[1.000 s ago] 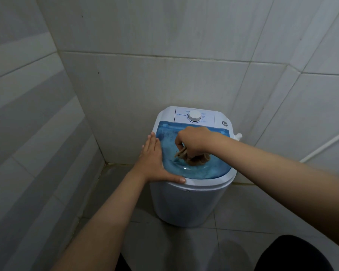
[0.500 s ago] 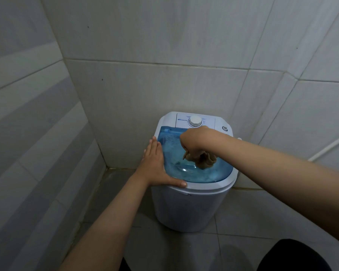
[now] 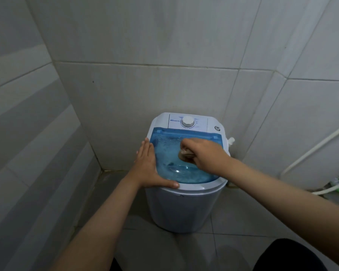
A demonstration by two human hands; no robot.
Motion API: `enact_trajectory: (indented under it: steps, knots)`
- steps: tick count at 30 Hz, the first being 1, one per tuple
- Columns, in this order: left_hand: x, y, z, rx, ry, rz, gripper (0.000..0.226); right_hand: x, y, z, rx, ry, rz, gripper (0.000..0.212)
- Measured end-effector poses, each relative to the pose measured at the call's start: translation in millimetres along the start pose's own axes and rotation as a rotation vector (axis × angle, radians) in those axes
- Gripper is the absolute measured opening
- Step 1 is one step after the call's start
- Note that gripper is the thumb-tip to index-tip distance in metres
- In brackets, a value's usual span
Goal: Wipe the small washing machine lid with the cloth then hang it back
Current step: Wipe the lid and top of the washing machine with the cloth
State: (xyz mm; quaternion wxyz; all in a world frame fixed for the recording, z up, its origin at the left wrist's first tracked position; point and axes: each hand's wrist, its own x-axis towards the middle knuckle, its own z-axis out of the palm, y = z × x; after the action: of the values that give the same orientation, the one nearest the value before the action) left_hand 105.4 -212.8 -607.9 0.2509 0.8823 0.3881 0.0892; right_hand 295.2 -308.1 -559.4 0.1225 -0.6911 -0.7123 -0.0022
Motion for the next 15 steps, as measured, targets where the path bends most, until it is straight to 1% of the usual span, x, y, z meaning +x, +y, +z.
enact_trajectory:
  steps: [3,6,10,12,15]
  knots:
    - [-0.2,-0.7,0.5,-0.003,0.0,-0.001,0.168,-18.0,9.9,18.1,0.0,0.044,-0.059,0.036]
    - [-0.4,-0.9,-0.1,0.004,0.0,-0.002,0.168,-32.6,14.6,17.5,0.002,0.101,-0.083,0.041]
    - [-2.0,-0.4,-0.3,0.005,-0.009,-0.004,0.167,-52.5,16.5,14.9,0.09,0.219,0.012,0.047]
    - [-2.3,-0.3,-0.4,0.01,-0.011,-0.006,0.167,-61.7,16.7,18.3,0.093,0.263,0.063,0.049]
    - [-2.8,1.0,-1.3,0.01,-0.01,-0.008,0.166,-75.8,15.8,21.0,0.083,0.265,0.093,0.048]
